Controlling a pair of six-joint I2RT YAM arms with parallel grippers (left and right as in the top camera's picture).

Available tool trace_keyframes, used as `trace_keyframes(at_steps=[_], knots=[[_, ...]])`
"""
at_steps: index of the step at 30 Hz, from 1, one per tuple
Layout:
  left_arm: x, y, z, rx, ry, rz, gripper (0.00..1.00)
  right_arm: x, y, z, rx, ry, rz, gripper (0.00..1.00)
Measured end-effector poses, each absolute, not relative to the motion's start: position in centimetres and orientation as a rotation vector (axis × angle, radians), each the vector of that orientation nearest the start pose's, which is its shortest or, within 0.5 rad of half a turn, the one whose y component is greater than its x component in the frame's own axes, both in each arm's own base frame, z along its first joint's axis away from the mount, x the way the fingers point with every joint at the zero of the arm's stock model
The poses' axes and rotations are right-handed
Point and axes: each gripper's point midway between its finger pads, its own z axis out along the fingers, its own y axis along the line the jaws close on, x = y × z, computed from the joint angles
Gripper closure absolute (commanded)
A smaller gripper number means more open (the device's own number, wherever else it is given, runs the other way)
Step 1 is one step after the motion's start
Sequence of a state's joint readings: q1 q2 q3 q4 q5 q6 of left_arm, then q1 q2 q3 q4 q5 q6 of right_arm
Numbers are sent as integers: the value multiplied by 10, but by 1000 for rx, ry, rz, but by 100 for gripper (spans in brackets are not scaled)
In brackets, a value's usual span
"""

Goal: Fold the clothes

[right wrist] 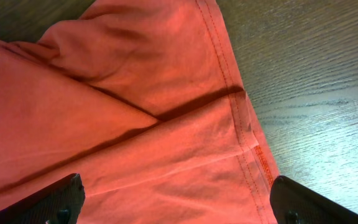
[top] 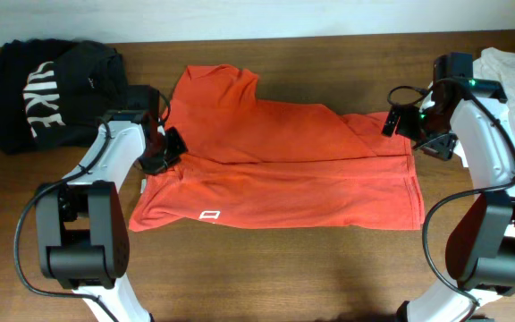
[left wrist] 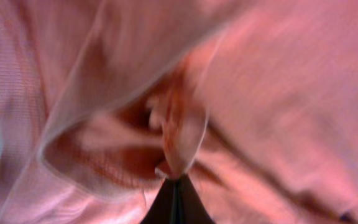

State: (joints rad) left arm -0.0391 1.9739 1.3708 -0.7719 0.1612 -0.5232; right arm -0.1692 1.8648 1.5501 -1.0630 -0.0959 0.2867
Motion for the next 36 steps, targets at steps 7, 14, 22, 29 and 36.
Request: trace_keyframes(at_steps=[7, 14, 22, 29, 36], knots=[[457, -46, 45, -616, 2695, -383, 61, 390, -50, 106, 656, 2887, 158, 1], [402, -66, 89, -580, 2983, -317, 43, 388, -50, 106, 655, 2894, 157, 1], [406, -14, 17, -778, 3047, -124, 42, 390, -50, 106, 653, 2889, 157, 1], [447, -14, 20, -746, 2891, -241, 62, 391, -50, 93, 662, 2917, 156, 1], [472, -19, 27, -696, 2799, -314, 99, 385, -49, 66, 686, 2999, 153, 1]])
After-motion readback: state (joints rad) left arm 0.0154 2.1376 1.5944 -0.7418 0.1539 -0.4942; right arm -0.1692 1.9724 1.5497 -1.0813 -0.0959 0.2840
